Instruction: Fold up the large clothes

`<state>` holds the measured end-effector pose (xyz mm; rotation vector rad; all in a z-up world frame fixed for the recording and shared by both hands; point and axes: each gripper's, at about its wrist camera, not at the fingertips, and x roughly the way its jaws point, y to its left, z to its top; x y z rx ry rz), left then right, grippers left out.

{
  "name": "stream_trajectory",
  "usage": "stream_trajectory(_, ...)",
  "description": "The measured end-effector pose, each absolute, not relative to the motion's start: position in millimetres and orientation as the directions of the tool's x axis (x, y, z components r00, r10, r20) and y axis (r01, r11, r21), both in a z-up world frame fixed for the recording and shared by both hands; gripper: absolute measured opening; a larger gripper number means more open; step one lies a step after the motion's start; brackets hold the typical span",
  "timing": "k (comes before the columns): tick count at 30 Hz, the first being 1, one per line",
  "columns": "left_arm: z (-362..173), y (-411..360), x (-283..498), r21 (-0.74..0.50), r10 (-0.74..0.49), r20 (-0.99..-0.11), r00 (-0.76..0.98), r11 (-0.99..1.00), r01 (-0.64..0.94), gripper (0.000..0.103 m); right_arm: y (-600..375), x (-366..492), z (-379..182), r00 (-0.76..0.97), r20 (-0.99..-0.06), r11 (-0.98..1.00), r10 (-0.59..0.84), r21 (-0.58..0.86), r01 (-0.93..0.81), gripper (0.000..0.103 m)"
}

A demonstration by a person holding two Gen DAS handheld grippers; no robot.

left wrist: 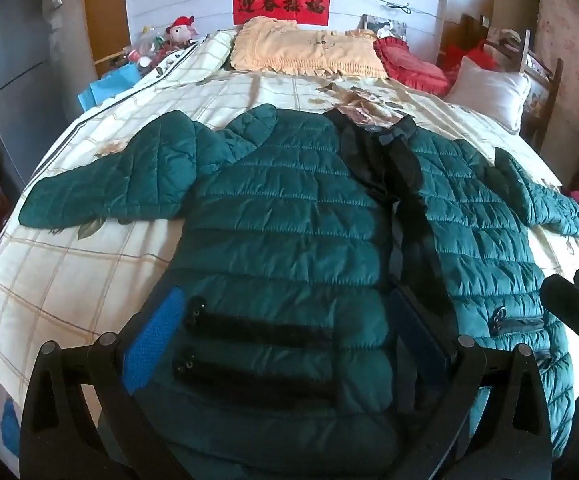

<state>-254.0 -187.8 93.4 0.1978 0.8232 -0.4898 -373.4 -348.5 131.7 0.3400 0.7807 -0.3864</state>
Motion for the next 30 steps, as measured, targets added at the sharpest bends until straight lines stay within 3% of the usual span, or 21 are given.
stream_trajectory(30, 94, -171, -286, -0.047, -0.361, -0.749, 0.556, 0.866, 0.498, 0.102, -322, -397, 122, 0.640, -0.737, 0.865, -0.216, 0.159, 0.476, 0.103)
